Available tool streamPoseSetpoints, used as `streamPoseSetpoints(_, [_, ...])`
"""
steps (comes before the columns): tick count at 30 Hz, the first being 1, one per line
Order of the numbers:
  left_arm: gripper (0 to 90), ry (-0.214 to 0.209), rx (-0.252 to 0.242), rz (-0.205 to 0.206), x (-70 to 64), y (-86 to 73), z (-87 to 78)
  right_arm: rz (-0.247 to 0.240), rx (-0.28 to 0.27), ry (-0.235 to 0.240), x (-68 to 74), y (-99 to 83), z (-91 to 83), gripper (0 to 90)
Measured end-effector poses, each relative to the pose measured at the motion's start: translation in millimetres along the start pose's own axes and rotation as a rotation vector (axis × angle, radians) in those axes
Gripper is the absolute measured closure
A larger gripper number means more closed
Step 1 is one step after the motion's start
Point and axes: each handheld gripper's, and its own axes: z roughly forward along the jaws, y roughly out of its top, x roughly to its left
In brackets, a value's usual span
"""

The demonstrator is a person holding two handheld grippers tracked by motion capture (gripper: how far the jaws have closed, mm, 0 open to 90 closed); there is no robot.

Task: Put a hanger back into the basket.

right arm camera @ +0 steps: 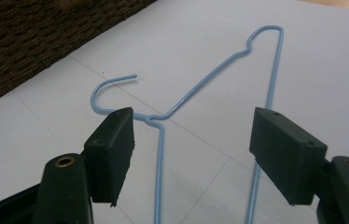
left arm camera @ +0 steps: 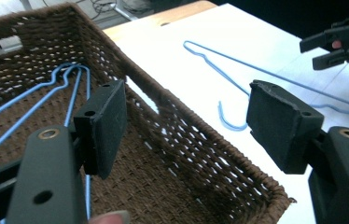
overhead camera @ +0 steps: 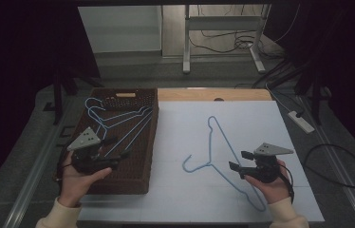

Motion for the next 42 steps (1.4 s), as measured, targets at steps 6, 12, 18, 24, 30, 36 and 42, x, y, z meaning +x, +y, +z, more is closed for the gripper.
streamPoseSetpoints(6, [29.2, -0.010, 0.004, 0.004, -8.1, -1.7, 12.8, -0.002, 0.004, -0.002, -0.5, -0.2, 0.5, 31.6])
streamPoseSetpoints(12, [29.1, -0.011, -0.007, 0.004, -10.4, -6.2, 16.4, -0.009, 0.009, -0.002, -0.5, -0.6, 1.0, 31.6])
streamPoseSetpoints(18, [29.1, -0.008, -0.004, 0.010, -9.3, -16.1, 17.4, -0.023, 0.003, 0.005, -0.9, -0.6, -0.7, 31.6])
streamPoseSetpoints(24, [28.9, -0.015, 0.005, 0.017, -7.9, -20.5, 15.9, -0.063, -0.011, 0.017, 0.6, 0.2, -2.6, 32.0])
streamPoseSetpoints(30, [28.6, -0.016, 0.006, 0.029, -7.9, -22.2, 14.6, -0.090, 0.001, 0.013, 2.6, 3.8, -2.6, 32.0])
streamPoseSetpoints(36, [28.3, -0.021, 0.004, 0.029, -6.9, -22.1, 12.6, -0.083, 0.023, 0.003, 2.3, 16.8, -0.9, 34.8])
streamPoseSetpoints(42, [28.0, -0.026, 0.007, 0.031, -7.4, -22.8, 11.7, -0.114, 0.119, 0.031, 3.2, 33.0, 15.5, 40.6])
